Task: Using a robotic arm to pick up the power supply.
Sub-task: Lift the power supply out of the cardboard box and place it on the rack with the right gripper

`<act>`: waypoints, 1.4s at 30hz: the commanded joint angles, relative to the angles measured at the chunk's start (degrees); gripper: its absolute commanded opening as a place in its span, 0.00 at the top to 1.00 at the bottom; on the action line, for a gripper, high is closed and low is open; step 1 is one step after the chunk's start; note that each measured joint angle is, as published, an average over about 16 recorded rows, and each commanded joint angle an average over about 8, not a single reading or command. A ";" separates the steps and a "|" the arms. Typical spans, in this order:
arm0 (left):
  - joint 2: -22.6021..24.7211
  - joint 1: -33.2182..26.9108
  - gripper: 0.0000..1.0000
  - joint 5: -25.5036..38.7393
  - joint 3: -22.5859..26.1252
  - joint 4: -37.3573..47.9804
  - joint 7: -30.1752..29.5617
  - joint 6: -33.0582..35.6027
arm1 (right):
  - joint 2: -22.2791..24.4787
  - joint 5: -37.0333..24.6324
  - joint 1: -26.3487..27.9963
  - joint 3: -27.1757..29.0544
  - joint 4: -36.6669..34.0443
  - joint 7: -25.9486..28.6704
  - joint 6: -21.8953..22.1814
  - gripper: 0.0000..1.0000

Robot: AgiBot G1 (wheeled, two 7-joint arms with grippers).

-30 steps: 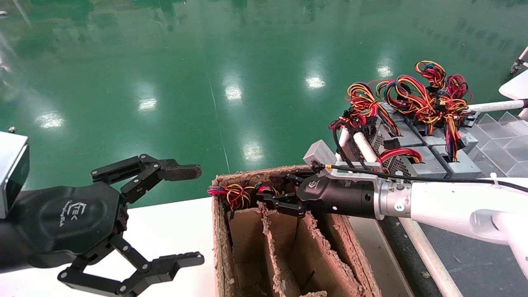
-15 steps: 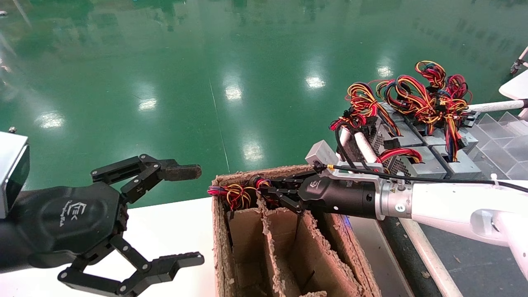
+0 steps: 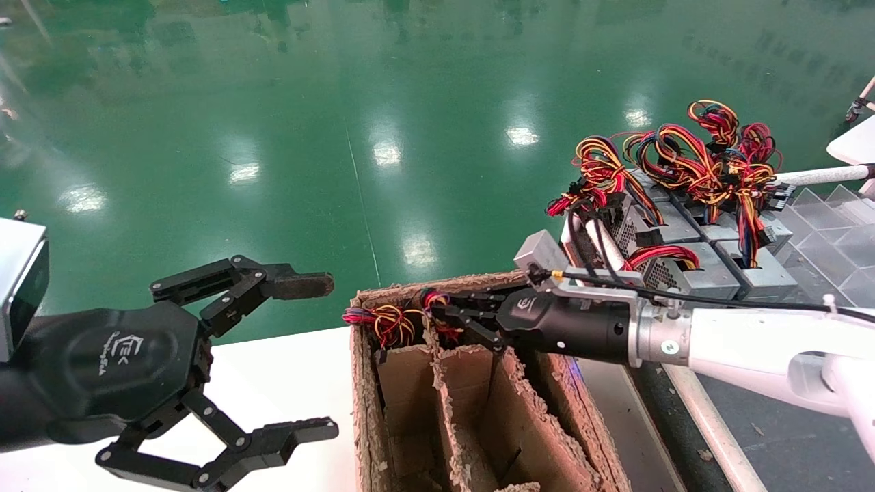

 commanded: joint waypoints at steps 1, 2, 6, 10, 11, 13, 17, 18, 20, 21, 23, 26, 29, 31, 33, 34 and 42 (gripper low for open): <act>0.00 0.00 0.00 0.00 0.00 0.00 0.00 0.00 | 0.24 0.57 0.18 0.38 -0.35 -0.27 -0.68 1.00; 0.00 0.00 0.00 0.00 0.00 0.00 0.00 0.00 | 0.44 0.75 0.42 0.50 -0.34 -0.42 -0.97 1.00; 0.00 0.00 0.00 0.00 0.00 0.00 0.00 0.00 | 1.46 1.38 1.72 0.99 -0.08 -0.75 -2.03 1.00; 0.00 0.00 0.00 0.00 0.01 0.00 0.00 0.00 | 3.06 2.21 3.65 1.66 0.62 -0.61 -2.93 1.00; 0.00 0.00 0.00 0.00 0.01 0.00 0.00 0.00 | 3.62 2.54 4.24 1.91 0.85 -0.42 -3.23 1.00; 0.00 0.00 0.00 -0.01 0.01 0.00 0.00 0.00 | 4.83 3.32 5.52 2.50 1.35 0.13 -3.88 1.00; 0.00 0.00 0.00 -0.01 0.01 0.00 0.00 0.00 | 7.55 5.24 8.42 3.91 2.54 2.10 -5.54 1.00; 0.00 0.00 0.00 -0.01 0.01 0.00 0.01 0.00 | 8.21 5.75 9.17 4.28 2.86 2.69 -5.95 1.00; 0.00 0.00 0.00 -0.01 0.01 0.00 0.01 0.00 | 9.45 6.69 10.66 4.98 3.53 3.77 -6.67 1.00; 0.00 0.00 0.00 -0.01 0.01 0.00 0.01 0.00 | 10.03 7.05 11.44 5.26 3.89 4.25 -6.94 1.00; -0.01 0.00 0.00 -0.01 0.01 0.00 0.01 -0.01 | 11.09 7.56 13.10 5.71 4.62 5.05 -7.14 1.00; -0.01 0.00 0.00 -0.01 0.02 0.00 0.01 -0.01 | 12.64 7.95 15.67 6.18 5.53 6.07 -7.14 1.00; -0.01 0.00 0.00 -0.01 0.02 0.00 0.01 -0.01 | 14.22 7.73 18.54 6.29 6.12 7.09 -6.93 1.00; -0.01 0.00 0.00 -0.01 0.02 0.00 0.01 -0.01 | 15.39 7.47 20.54 6.27 6.17 7.94 -6.95 1.00; -0.01 0.00 0.00 -0.01 0.02 0.00 0.01 -0.01 | 16.71 6.94 22.71 6.11 6.04 8.72 -6.92 1.00; -0.01 -0.01 0.00 -0.01 0.02 0.00 0.01 -0.01 | 17.43 6.60 23.81 6.00 5.94 9.02 -6.86 1.00; -0.01 -0.01 0.00 -0.02 0.02 0.00 0.01 -0.01 | 24.97 3.43 32.28 5.05 5.35 9.77 -6.02 1.00</act>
